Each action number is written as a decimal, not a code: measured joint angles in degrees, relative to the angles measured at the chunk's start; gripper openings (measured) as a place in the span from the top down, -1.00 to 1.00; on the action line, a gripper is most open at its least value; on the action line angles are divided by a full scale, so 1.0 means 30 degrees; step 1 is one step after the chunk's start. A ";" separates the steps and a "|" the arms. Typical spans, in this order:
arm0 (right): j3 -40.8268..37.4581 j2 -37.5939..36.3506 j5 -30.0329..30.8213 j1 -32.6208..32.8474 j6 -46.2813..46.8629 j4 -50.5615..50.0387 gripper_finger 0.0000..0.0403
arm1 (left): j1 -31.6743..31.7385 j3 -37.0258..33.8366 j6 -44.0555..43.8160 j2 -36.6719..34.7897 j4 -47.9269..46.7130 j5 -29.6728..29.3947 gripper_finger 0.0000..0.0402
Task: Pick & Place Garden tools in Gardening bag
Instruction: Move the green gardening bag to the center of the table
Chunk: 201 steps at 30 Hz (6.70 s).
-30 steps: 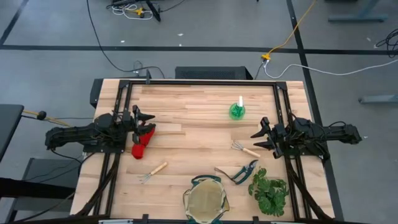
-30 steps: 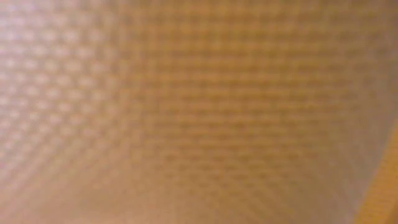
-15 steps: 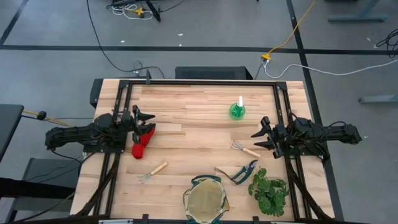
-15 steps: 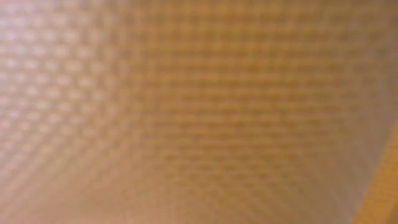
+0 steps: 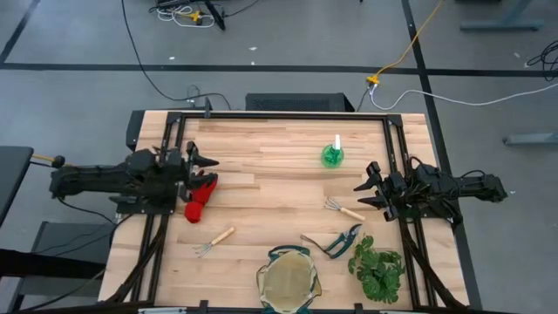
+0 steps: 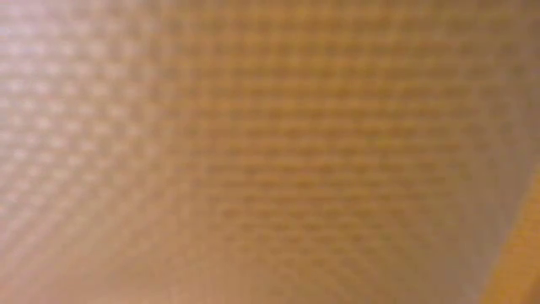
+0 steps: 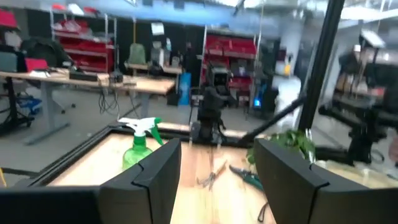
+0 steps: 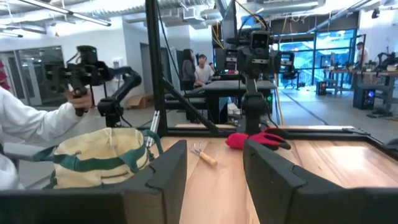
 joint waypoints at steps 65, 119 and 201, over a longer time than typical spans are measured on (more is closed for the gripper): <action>-0.0002 0.0000 0.0006 0.0000 -0.0009 0.0210 0.21 | -1.1284 2.2633 -1.5439 2.6725 -1.5735 -0.0751 -0.04; -0.0002 -0.0007 0.0006 0.0000 -0.0011 0.0166 0.21 | -1.0672 2.2619 -1.7543 2.8299 -1.5262 0.0862 0.51; 0.0003 0.0000 0.0006 0.0003 -0.0010 -0.0660 0.21 | 0.0250 2.2633 -0.9645 2.5741 -2.1165 -0.2691 0.98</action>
